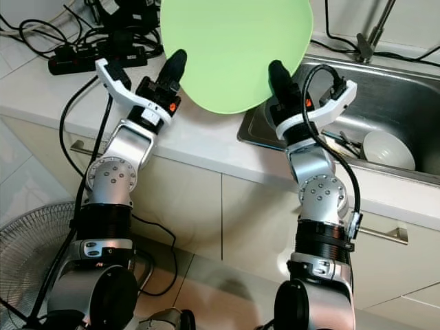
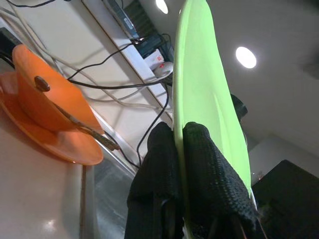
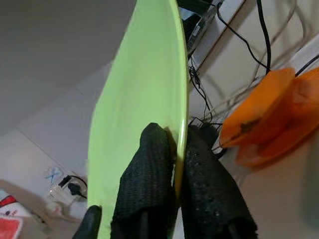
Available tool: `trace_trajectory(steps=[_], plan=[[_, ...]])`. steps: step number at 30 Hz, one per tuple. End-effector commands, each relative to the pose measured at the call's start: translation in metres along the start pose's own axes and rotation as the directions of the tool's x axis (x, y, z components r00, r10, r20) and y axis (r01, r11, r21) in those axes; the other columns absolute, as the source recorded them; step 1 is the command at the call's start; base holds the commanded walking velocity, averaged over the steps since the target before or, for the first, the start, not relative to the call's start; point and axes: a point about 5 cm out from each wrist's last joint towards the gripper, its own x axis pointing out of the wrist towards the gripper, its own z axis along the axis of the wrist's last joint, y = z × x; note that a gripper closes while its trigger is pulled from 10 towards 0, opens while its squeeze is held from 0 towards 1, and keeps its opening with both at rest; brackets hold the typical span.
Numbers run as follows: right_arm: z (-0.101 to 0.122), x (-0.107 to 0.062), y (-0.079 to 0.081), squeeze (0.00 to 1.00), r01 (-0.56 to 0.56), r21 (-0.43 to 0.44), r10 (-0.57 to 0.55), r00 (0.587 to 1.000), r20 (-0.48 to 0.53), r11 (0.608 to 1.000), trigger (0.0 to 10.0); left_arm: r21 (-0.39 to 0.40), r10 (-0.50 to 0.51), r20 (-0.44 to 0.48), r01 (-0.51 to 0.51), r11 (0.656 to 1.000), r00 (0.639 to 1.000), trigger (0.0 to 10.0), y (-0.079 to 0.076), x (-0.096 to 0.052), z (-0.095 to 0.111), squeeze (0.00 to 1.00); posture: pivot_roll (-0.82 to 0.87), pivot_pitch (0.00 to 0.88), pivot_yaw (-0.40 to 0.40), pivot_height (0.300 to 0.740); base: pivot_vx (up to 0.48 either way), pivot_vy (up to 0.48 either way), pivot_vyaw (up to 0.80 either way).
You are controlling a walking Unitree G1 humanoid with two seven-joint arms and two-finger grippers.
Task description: Kitchen organization
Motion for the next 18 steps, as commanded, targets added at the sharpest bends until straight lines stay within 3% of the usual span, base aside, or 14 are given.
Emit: trace_trajectory(steps=[1, 3, 5, 6, 7, 9, 10, 18], plan=[[0.003, 0.001, 0.008, 0.00, -0.036, -0.012, 0.036, 0.999, 0.012, 0.999, 0.0, 0.061, -0.007, -0.008, 0.008, 0.998, 1.000, 10.0, -0.006, 0.005, 0.001, 0.00, 0.02, 0.044, 0.060, 0.740, 0.000, 0.000, 0.00], [0.002, 0.001, 0.008, 0.00, -0.031, -0.011, 0.031, 0.999, 0.010, 0.999, 0.0, 0.066, -0.006, -0.014, 0.007, 0.998, 1.000, 10.0, -0.006, 0.005, 0.000, 0.00, 0.02, 0.046, 0.060, 0.740, 0.000, 0.000, 0.00], [0.002, 0.001, 0.006, 0.00, -0.017, -0.015, 0.017, 1.000, 0.005, 1.000, 9.6, 0.078, -0.002, -0.024, 0.004, 0.997, 1.000, 10.0, -0.006, 0.006, -0.001, 0.00, 0.02, 0.048, 0.061, 0.740, 0.000, 0.000, 0.00], [0.002, 0.001, 0.005, 0.00, -0.009, -0.016, 0.009, 1.000, 0.005, 1.000, 10.0, 0.087, 0.001, -0.030, 0.001, 0.996, 1.000, 10.0, -0.005, 0.006, -0.002, 0.00, 0.02, 0.047, 0.060, 0.740, 0.000, 0.000, 0.00], [0.002, 0.002, 0.004, 0.00, -0.002, -0.014, 0.002, 1.000, 0.007, 1.000, 10.0, 0.099, 0.012, -0.046, -0.008, 0.995, 0.999, 10.0, -0.004, 0.006, -0.003, 0.55, 0.02, 0.045, 0.061, 0.740, 0.000, 0.000, 0.00], [0.002, 0.002, 0.004, 0.00, -0.001, -0.013, 0.001, 1.000, 0.009, 1.000, 10.0, 0.102, 0.017, -0.051, -0.011, 0.995, 0.999, 10.0, -0.004, 0.006, -0.004, 0.55, 0.02, 0.045, 0.061, 0.740, 0.000, 0.000, 0.00], [0.002, 0.002, 0.004, 0.00, 0.001, -0.012, 0.000, 1.000, 0.009, 1.000, 10.0, 0.111, 0.018, -0.067, -0.011, 0.994, 0.998, 10.0, -0.003, 0.006, -0.006, 1.00, 0.02, 0.039, 0.061, 0.740, 0.000, 0.000, 0.00], [0.005, 0.007, 0.004, 0.00, 0.018, -0.004, -0.018, 0.999, 0.028, 1.000, 10.0, 0.128, 0.017, -0.081, -0.007, 0.992, 0.997, 10.0, -0.002, 0.005, -0.009, 1.00, 0.02, 0.046, 0.061, 0.740, 0.000, 0.000, 0.00]])
